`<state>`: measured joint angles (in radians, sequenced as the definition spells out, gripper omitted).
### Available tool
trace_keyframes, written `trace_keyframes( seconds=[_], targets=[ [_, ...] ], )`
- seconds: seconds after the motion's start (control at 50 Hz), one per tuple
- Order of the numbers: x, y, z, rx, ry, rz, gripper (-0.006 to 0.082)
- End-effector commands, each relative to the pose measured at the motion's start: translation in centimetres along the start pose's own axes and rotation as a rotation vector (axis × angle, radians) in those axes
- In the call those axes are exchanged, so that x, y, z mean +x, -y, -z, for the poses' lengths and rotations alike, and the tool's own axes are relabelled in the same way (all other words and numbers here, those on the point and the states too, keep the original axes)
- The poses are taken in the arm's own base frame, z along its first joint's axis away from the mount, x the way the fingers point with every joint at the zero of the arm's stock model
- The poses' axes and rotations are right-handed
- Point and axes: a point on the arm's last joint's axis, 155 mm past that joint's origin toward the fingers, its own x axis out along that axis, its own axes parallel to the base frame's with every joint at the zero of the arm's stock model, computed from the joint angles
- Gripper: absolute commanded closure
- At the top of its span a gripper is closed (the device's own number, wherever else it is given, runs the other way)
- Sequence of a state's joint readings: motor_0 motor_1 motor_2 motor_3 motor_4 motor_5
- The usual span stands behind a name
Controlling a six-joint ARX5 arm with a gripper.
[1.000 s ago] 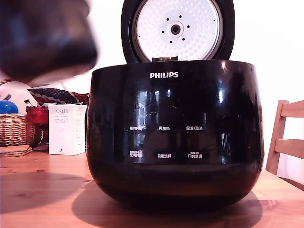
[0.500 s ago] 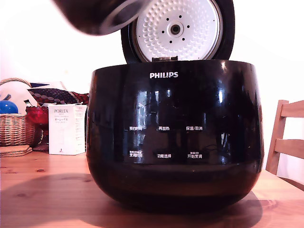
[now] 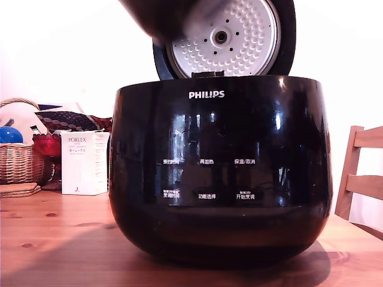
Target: Place the pot you are holding inside the rice cooker
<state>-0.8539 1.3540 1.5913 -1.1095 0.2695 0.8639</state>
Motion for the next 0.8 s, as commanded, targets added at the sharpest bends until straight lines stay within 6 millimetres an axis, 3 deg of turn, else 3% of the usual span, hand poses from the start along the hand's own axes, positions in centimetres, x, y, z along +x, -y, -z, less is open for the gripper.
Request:
trace_keyframes(
  seconds=[0.0,0.54,0.78],
  targets=[
    [-0.4,-0.9,-1.4,0.05,0.039,-0.039,0.0789],
    [4.9,-0.1,1.1,0.249,-0.155,0.045,0.0791],
    [5.7,-1.7,1.7,0.411,-0.219,-0.001,0.0791]
  ],
)
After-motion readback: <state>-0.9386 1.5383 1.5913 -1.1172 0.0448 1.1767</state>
